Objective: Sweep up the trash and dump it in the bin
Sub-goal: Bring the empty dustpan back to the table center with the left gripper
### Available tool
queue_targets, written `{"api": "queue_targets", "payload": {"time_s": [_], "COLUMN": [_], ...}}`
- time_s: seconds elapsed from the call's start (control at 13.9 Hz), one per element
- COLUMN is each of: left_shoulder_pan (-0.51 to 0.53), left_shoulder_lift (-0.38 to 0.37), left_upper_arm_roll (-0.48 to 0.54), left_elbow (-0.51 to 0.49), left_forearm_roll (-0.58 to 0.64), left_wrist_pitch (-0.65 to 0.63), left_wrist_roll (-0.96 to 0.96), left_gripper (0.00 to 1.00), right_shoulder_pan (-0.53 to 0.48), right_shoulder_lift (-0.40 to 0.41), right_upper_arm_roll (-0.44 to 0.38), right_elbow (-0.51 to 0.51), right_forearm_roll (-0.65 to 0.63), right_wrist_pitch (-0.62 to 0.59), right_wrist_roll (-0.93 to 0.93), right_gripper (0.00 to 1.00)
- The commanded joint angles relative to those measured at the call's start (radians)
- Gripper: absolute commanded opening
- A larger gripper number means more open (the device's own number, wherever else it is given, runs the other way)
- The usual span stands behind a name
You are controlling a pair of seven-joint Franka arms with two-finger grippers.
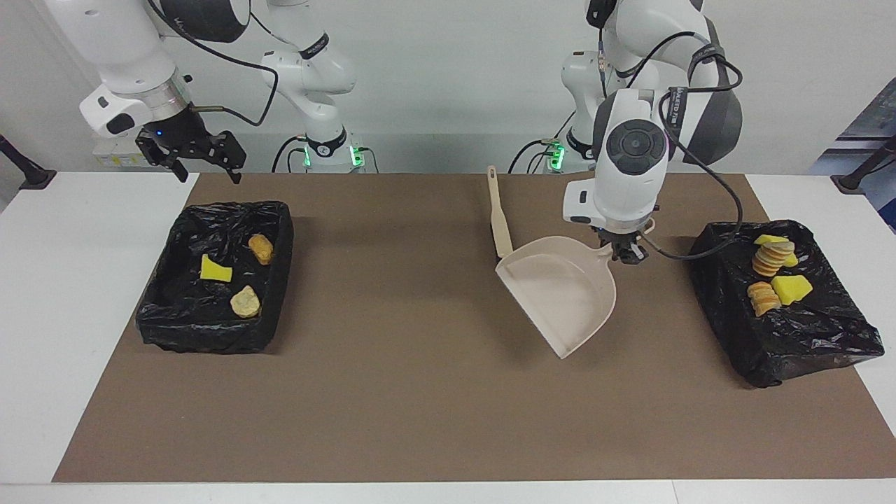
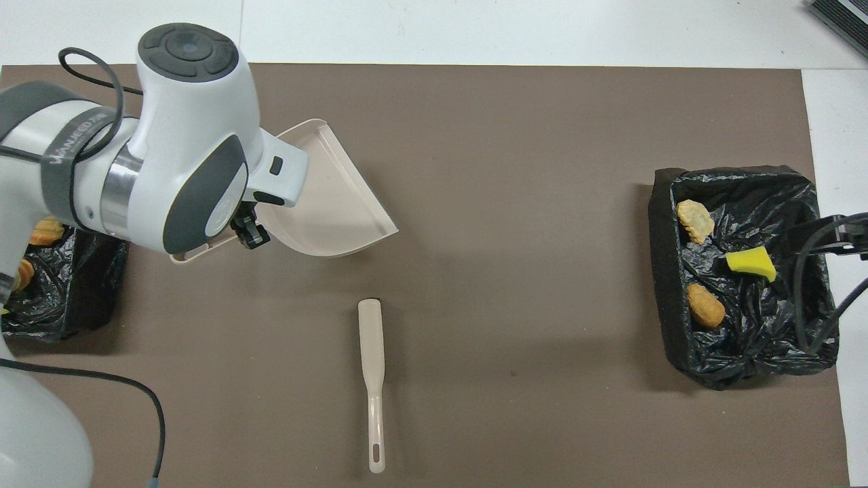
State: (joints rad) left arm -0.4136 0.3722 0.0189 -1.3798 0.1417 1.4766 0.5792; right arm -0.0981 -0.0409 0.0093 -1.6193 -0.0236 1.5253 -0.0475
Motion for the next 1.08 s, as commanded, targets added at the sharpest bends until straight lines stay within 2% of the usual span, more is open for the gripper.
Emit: {"api": "queue_targets", "payload": {"time_s": [0.0,0.14,0.29,0.65,1.01], "left_shoulder_pan": [-0.037,-0.057,-0.079,-0.083,-0.109], "left_shoulder_lift": [0.054,0.082,0.097,0.108,0.148], "left_upper_arm_roll": [0.016,0.016,0.016,0.016,0.016], "left_elbow": [0.082,0.132,0.131,0.12,0.102], "left_forearm_roll": [-0.075,-0.109,-0.143,-0.258,-0.278], "left_wrist_pitch": [-0.01,-0.006,0.043,0.181,0.24], "left_wrist_roll": [-0.274,-0.466,-0.635,-0.965,-0.983], "left_gripper": [0.0,0.0,0.0,0.0,0.0], "right_shoulder_pan": [0.003,0.006,0.011,0.011,0.012], "right_shoulder_lift": [-0.005,0.012,0.035,0.027,0.021], "right_upper_arm_roll": [0.003,0.0,-0.006,-0.006,0.001], "right_elbow": [-0.014,0.007,0.024,0.021,0.016], "right_forearm_roll": [-0.016,-0.013,-0.012,-0.013,-0.012], "right_wrist_pitch": [0.032,0.024,0.018,0.024,0.007], "right_wrist_roll": [-0.021,-0.023,-0.023,0.0,0.034], "right_gripper": [1.0,1.0,1.0,1.0,1.0]}}
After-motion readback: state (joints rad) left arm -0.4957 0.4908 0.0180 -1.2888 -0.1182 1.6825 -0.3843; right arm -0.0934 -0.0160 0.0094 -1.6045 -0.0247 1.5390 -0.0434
